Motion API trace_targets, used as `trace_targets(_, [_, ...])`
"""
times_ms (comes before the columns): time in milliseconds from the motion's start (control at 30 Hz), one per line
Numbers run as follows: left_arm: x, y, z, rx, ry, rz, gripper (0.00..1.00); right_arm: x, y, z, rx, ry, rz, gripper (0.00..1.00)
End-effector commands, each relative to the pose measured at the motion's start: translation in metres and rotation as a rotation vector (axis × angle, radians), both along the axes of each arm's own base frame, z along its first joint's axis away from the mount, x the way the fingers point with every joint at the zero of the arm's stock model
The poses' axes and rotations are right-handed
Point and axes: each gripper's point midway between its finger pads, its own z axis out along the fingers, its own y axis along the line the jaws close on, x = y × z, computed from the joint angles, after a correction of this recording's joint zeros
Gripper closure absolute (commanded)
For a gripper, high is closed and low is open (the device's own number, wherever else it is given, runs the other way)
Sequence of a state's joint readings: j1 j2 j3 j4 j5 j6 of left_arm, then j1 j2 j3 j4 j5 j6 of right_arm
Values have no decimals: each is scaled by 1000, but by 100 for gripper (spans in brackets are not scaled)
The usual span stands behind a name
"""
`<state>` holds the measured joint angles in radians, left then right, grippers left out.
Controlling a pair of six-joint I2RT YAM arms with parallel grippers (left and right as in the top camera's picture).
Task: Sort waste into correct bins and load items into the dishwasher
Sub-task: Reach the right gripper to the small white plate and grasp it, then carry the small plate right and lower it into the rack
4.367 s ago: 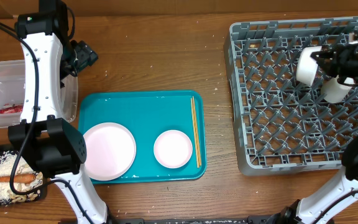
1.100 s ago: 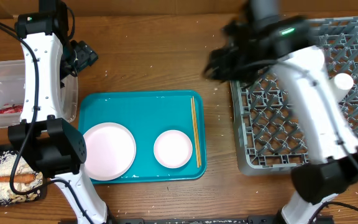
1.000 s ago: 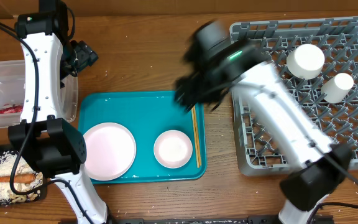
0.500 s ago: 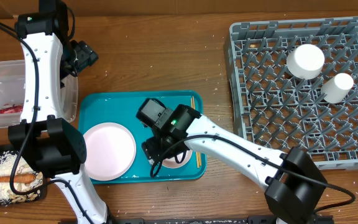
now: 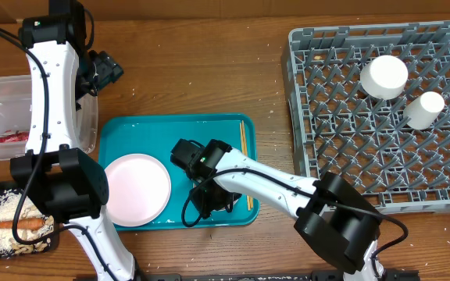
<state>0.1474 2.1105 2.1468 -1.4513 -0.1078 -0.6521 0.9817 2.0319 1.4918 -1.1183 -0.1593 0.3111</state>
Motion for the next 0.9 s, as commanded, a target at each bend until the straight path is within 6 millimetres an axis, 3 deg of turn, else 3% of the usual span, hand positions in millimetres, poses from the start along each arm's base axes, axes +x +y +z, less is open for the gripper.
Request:
trace_targets(0, [1,-1,4,4,-11,3,0,-4,2,-12,-35,-22,33,55])
trace_targets(133, [1,-1,4,3,-11,3,0,-6,2,-13,-46,-25,38,76])
trace_targets(267, [1,-1,4,4,-11,3,0,-9,10,-1,-20,5,35,96])
trace_targets(433, [1,-1,4,4,-11,3,0,2,27,37,30,-17,30,96])
trace_targets(600, [1,-1,4,4,-11,3,0,25,34,101,104,-67,-3,96])
trace_targets(733, [1,-1,4,4,-11,3,0,65,5,166,198,-148,-123,96])
trace_targets(767, [1,-1,4,4,-11,3,0,78,-10,180,223,-175,-171,96])
trace_targets(867, [1,-1,4,4,-11,3,0,121,-78,221,321,-207,-351,96])
